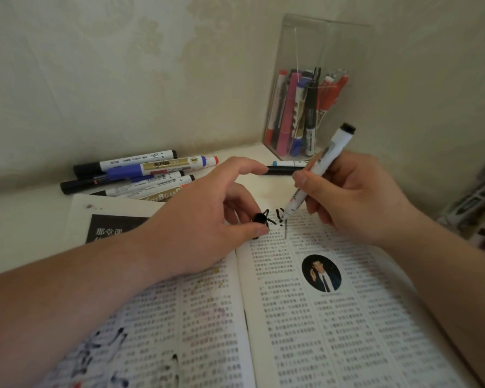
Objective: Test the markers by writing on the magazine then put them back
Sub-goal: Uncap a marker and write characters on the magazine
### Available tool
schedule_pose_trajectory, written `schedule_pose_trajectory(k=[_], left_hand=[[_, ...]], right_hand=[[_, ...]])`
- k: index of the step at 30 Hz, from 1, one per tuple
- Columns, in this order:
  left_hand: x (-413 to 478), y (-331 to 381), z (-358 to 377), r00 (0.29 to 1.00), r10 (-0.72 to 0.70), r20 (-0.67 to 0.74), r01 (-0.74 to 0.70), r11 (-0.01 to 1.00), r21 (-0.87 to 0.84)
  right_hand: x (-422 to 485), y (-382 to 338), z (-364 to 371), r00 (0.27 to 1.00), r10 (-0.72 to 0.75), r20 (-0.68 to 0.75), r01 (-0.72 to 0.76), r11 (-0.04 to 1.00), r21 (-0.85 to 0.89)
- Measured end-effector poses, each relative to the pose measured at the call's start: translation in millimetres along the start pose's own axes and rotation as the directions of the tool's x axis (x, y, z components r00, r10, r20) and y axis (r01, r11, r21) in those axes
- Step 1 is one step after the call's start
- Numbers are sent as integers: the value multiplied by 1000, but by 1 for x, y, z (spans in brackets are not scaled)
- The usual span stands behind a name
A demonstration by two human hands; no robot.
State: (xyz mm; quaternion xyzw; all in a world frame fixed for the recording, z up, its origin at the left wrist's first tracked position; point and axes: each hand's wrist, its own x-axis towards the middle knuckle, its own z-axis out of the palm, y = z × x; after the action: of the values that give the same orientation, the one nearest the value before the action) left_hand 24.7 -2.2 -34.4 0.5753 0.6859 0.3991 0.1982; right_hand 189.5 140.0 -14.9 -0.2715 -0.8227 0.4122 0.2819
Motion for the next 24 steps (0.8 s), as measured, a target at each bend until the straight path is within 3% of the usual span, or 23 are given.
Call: schedule_pose_trajectory(k=[4, 7, 13, 19, 24], left_hand=[[-1, -1, 0, 1000, 5, 28, -4, 998, -61], [-1, 0, 1, 998, 22, 64, -18, 998, -64], [-1, 3, 0, 996, 38, 82, -35, 998, -43], [-1, 2, 0, 995, 62, 78, -58, 997, -54], [-1, 3, -1, 996, 55, 65, -53, 998, -39]], right_hand=[[-2, -6, 0, 984, -46, -175, 101, 941, 324], [-8, -11, 5, 985, -90, -146, 145, 890, 431], [-9, -5, 15, 973, -229, -26, 227, 928, 294], [-11, -5, 20, 964, -229, 135, 224, 973, 47], [-13, -11, 25, 969, -226, 105, 236, 967, -99]])
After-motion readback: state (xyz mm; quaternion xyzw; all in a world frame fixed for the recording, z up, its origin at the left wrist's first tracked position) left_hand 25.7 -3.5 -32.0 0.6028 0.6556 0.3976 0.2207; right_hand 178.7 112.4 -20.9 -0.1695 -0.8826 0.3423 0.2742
